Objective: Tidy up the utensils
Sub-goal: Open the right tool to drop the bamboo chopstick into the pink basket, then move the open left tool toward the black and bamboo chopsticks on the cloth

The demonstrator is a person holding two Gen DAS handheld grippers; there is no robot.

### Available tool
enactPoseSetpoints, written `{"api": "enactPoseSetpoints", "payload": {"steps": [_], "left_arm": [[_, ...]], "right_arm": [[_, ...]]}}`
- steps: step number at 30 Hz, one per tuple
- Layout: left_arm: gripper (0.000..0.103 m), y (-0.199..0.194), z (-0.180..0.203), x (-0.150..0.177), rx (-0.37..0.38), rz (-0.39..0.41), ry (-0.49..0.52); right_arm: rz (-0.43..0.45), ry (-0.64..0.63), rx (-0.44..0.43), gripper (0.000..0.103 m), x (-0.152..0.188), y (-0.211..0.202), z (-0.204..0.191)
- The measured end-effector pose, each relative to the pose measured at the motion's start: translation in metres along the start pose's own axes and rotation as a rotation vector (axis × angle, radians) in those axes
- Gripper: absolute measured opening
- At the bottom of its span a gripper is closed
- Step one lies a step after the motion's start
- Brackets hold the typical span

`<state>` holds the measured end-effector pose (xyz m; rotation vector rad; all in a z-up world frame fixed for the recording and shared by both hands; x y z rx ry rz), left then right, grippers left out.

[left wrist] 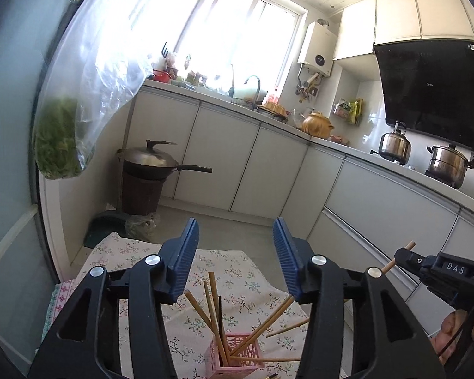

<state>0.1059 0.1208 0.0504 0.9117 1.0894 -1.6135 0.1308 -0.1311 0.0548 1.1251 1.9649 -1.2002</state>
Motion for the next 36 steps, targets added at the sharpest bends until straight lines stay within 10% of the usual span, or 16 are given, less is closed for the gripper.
{"api": "enactPoseSetpoints", "payload": {"steps": [16,25,36], "left_arm": [[0.057,0.006,-0.002,0.004,-0.032,-0.058,0.028],[0.065,0.004,0.013,0.009,-0.052,-0.067,0.087],[0.083,0.0,0.027,0.015,-0.094,-0.075,0.151]], "right_arm": [[-0.15,-0.063,0.013,0.014,0.042,0.068,-0.023],[-0.079,-0.165,0.052,0.014,0.038,0.037,-0.035],[-0.018,-0.264,0.09,0.038,0.041,0.008,-0.039]]}}
Point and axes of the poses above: each gripper's, at about its wrist camera, not at the fingertips, and y roughly the way its jaws point, z to its right, x to its underside, the point moved 5 cm from there along y, roughly the way its jaws point, and after that the axes turned 1 degree about -y, right-handed, at the moved point
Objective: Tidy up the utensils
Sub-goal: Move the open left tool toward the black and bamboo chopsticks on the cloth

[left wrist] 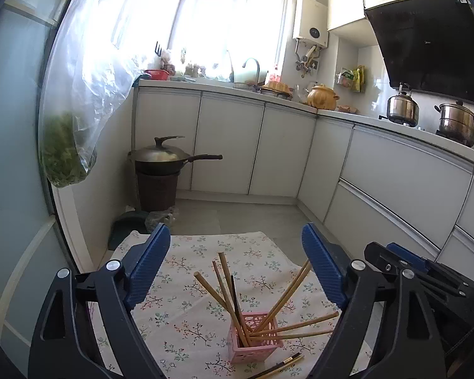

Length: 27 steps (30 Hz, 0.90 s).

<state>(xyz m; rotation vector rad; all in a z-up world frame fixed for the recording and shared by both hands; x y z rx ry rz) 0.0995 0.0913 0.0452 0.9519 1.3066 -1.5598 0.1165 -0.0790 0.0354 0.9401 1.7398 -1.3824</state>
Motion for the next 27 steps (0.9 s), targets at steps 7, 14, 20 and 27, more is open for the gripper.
{"api": "enactPoseSetpoints", "payload": {"steps": [7,14,20,27], "left_arm": [[0.091,-0.005,0.004,0.007,-0.014,-0.012,0.023],[0.096,-0.009,0.009,0.014,-0.02,-0.035,0.056],[0.096,-0.013,0.012,0.017,-0.022,-0.044,0.08],[0.096,-0.014,0.021,0.025,-0.024,-0.068,0.125]], "right_arm": [[0.016,-0.001,0.042,0.054,0.006,-0.016,0.01],[0.032,0.043,0.081,0.082,0.011,-0.026,0.024],[0.042,0.078,0.1,0.093,0.017,-0.034,0.035],[0.027,0.094,0.103,0.096,0.027,-0.043,0.044]]}}
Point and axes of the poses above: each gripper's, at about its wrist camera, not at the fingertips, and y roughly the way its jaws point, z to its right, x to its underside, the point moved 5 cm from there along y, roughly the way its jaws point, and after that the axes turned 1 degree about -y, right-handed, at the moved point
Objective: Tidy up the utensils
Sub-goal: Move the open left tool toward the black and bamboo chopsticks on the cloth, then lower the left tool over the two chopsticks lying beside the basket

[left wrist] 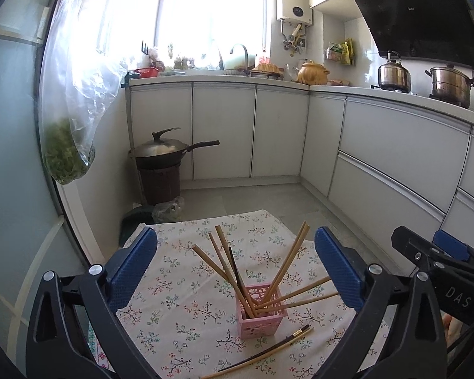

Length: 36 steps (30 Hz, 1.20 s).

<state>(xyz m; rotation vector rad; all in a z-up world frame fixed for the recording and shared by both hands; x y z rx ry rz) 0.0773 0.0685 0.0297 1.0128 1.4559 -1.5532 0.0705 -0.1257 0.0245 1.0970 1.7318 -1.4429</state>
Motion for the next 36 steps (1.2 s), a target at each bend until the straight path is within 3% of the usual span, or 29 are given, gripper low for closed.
{"api": "enactPoseSetpoints", "payload": {"steps": [7,10,13,17,21,23,25,32,36], "left_arm": [[0.096,0.008,0.011,0.018,0.012,-0.062,0.076],[0.096,0.012,0.02,0.038,0.071,-0.114,0.145],[0.096,0.018,0.043,0.076,0.22,-0.196,0.287],[0.096,0.021,0.104,0.161,0.392,-0.292,0.634],[0.096,0.024,0.15,0.24,0.436,-0.296,0.888],[0.096,0.03,0.167,0.264,0.415,-0.255,0.992],[0.096,0.036,0.176,0.269,0.432,-0.237,0.996],[0.096,0.087,0.196,0.247,0.552,-0.358,0.771],[0.096,0.121,0.193,0.228,0.551,-0.373,0.668]], "right_arm": [[-0.017,0.066,-0.004,0.096,0.009,-0.017,0.029],[-0.029,0.106,0.017,0.096,0.018,-0.028,0.054],[-0.04,0.165,0.034,0.096,0.025,-0.038,0.082],[-0.031,0.262,0.04,0.096,0.019,-0.048,0.118],[-0.008,0.346,0.038,0.096,0.013,-0.058,0.144],[-0.007,0.37,0.035,0.096,0.012,-0.061,0.152],[-0.013,0.378,0.043,0.096,0.014,-0.062,0.159],[-0.068,0.418,0.098,0.096,0.023,-0.051,0.189],[-0.104,0.469,0.091,0.096,0.027,-0.041,0.202]]}}
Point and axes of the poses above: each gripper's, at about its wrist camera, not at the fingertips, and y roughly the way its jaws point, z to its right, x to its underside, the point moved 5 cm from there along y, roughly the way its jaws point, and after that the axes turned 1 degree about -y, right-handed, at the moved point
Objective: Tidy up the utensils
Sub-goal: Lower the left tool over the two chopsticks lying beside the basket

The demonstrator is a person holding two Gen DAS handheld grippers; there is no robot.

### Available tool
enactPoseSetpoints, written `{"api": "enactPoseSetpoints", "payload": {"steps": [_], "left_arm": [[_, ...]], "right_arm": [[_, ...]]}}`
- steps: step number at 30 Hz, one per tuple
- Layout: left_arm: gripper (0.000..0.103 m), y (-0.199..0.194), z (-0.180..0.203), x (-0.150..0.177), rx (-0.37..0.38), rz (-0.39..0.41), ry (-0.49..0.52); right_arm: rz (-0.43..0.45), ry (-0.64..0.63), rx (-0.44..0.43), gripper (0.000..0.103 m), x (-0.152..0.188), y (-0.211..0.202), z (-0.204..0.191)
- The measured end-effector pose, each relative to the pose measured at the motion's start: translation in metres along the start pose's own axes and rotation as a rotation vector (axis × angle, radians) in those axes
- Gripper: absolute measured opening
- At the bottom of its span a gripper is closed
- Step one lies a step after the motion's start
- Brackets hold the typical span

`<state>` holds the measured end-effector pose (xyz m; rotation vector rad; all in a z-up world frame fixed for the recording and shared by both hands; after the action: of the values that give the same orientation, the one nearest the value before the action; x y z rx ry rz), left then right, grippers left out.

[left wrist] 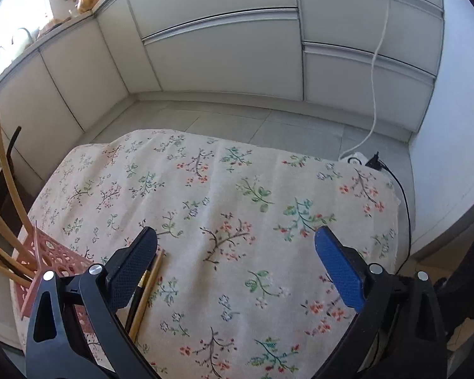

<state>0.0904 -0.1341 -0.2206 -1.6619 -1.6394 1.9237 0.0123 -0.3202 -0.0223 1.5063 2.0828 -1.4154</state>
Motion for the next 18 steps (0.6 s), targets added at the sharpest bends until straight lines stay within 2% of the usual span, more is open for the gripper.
{"api": "enactPoseSetpoints", "payload": {"steps": [2,5,7,9,10,12,15,18], "left_arm": [[0.096,0.008,-0.011,-0.008,-0.012,-0.001,-0.015],[0.096,0.024,-0.021,-0.011,0.01,-0.032,-0.022],[0.096,0.044,-0.025,0.0,0.069,-0.135,-0.036],[0.097,0.065,-0.022,0.025,0.129,-0.292,-0.06],[0.096,0.061,-0.027,0.027,0.149,-0.251,-0.119],[0.096,0.055,-0.024,0.033,0.145,-0.264,-0.101],[0.095,0.03,-0.014,0.037,0.258,-0.258,-0.135],[0.094,-0.003,-0.021,0.039,0.286,-0.224,-0.18]], "right_arm": [[-0.014,0.005,0.004,0.096,0.0,0.005,0.002],[-0.026,-0.004,0.008,0.096,0.002,0.01,0.002],[-0.031,-0.011,0.014,0.096,0.003,0.013,0.001],[-0.038,-0.01,0.022,0.096,0.004,0.014,0.003],[-0.043,-0.005,0.022,0.096,0.004,0.015,0.004],[-0.049,0.011,0.016,0.096,0.004,0.014,0.007],[-0.054,0.047,-0.003,0.096,0.003,0.012,0.011],[-0.052,0.057,-0.011,0.096,0.001,0.008,0.014]]}}
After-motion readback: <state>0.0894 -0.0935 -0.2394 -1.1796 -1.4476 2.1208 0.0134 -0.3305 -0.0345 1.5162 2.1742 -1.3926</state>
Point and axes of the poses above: each gripper's, at about its wrist camera, not at the fingertips, and y roughly the way its jaws point, z to its right, x to its underside, the point moved 5 cm from there along y, roughly the way its jaws point, and after that the axes turned 1 degree about -y, right-handed, at the moved point
